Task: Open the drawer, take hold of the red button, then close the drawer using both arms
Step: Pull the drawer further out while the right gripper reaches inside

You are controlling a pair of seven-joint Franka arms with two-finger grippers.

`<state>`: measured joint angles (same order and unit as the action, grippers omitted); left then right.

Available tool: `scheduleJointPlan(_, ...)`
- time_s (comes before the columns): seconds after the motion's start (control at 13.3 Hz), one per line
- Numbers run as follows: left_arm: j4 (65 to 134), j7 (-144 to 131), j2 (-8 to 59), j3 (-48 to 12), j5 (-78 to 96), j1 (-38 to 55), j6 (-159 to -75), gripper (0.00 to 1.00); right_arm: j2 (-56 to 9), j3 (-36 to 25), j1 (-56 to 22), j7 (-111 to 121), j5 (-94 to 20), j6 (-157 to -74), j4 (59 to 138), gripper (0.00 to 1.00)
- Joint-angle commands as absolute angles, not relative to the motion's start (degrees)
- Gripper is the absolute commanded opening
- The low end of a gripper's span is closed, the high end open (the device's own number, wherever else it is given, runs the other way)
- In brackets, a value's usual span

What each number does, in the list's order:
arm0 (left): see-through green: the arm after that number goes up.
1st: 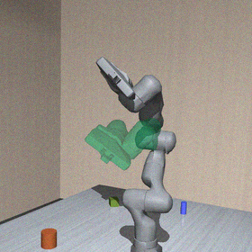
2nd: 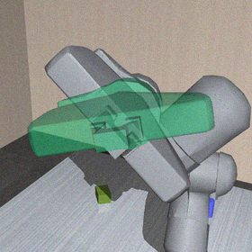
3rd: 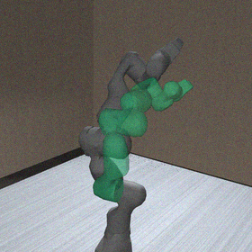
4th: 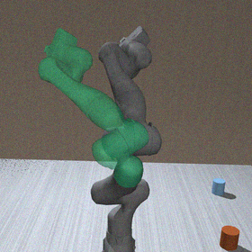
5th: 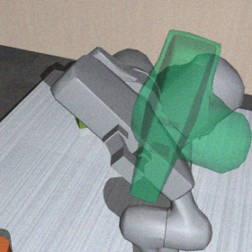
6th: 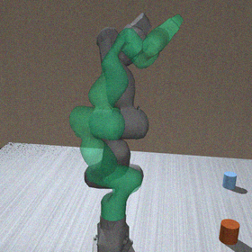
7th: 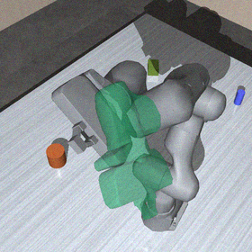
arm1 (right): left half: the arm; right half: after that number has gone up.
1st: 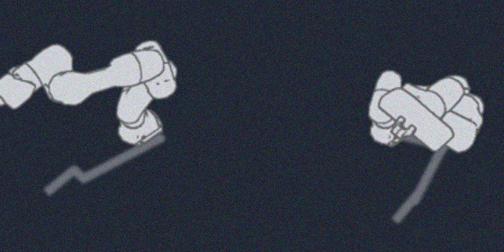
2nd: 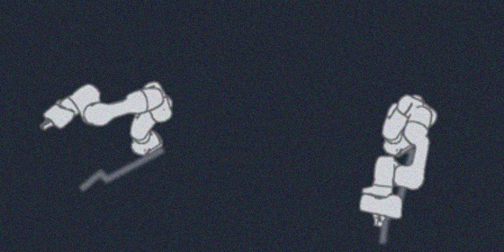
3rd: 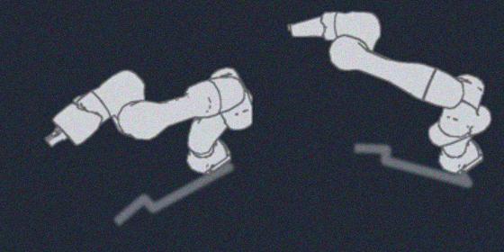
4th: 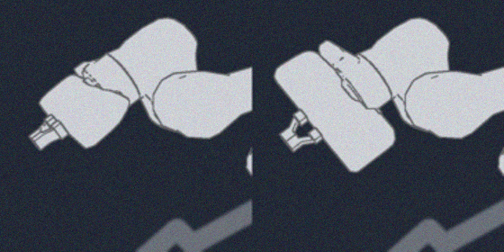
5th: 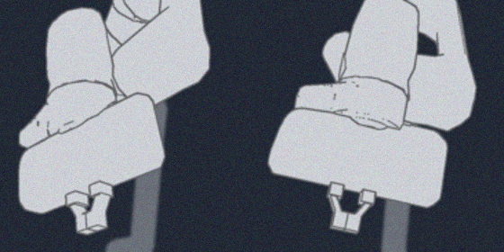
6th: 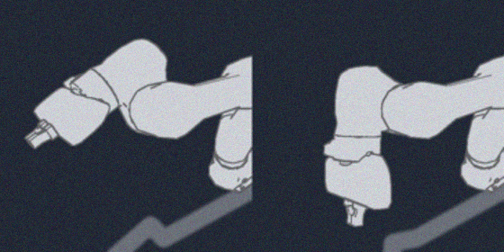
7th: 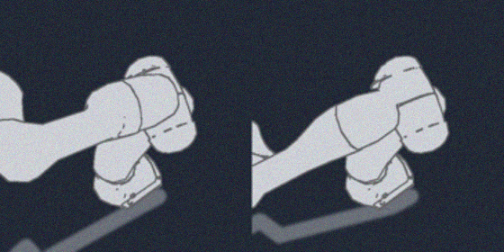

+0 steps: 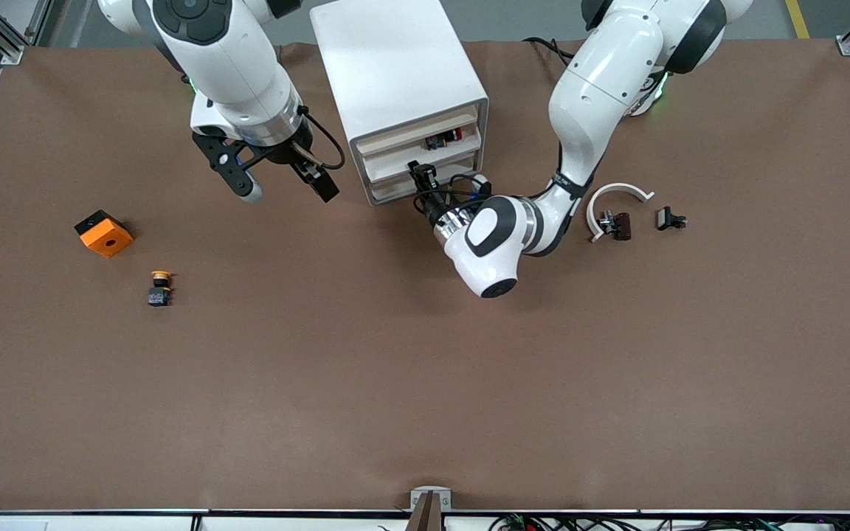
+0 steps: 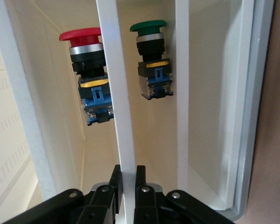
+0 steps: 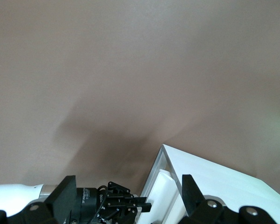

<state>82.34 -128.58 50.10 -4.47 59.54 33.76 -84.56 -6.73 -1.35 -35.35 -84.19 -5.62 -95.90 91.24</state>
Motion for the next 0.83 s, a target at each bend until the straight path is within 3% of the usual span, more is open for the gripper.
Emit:
scheduleJointPlan(0.0,81.3,-126.7,51.4,-2.0,59.3,33.4,-86.1,0.09,-9.1,-1.8,-36.1,-89.0,-6.3,-94.8,88.0,1.0)
scheduleJointPlan(0.6,77.2,-126.6,51.9,3.9,59.0,33.4,-87.8,0.1,-11.3,-1.8,-39.5,-92.5,-6.2,-95.0,87.0,1.0)
scheduleJointPlan(0.68,76.9,-126.3,51.8,4.0,59.1,33.3,-88.4,0.13,-11.9,-1.8,-39.6,-92.5,-6.2,-94.9,86.8,1.0)
scheduleJointPlan(0.75,76.4,-126.3,51.8,4.5,59.1,33.2,-88.7,0.24,-12.3,-1.8,-39.6,-92.5,-6.3,-94.7,86.1,1.0)
